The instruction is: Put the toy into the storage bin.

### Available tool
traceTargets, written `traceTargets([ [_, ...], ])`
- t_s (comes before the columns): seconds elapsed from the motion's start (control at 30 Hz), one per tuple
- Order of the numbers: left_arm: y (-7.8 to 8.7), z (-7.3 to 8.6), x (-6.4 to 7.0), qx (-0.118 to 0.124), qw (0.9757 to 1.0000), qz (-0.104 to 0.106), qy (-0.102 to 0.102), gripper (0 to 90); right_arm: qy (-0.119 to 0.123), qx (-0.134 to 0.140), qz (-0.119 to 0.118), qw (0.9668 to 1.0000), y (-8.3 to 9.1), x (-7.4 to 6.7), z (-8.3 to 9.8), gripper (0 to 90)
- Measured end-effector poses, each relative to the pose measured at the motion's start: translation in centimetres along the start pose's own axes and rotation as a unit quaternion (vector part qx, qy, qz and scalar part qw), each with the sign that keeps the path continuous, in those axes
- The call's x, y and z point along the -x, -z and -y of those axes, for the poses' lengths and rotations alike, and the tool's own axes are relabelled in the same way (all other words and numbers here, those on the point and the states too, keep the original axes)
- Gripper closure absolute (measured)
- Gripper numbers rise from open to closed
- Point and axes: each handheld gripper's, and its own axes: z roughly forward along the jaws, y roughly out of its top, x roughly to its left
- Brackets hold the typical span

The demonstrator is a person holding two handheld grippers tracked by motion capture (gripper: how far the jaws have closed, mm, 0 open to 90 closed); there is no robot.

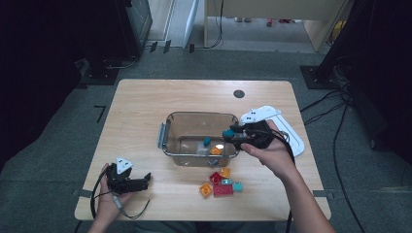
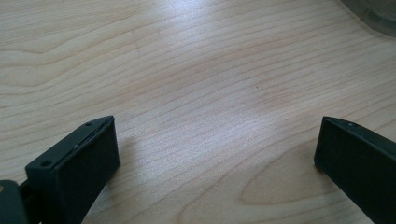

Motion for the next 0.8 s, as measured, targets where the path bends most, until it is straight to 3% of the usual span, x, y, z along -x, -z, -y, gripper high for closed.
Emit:
traceTargets([
  [0.7,0.0,0.0,0.0,0.000,1.0000,0.001,-0.001,0.0,-0.007,-0.046,0.005,0.9989,-5.6,-0.5,-0.6,55.3],
  [0.8,0.0,0.0,0.0,0.000,1.0000,0.001,-0.001,0.0,-0.009,-0.045,0.000,0.9990,-5.7,-0.5,-0.6,48.3],
])
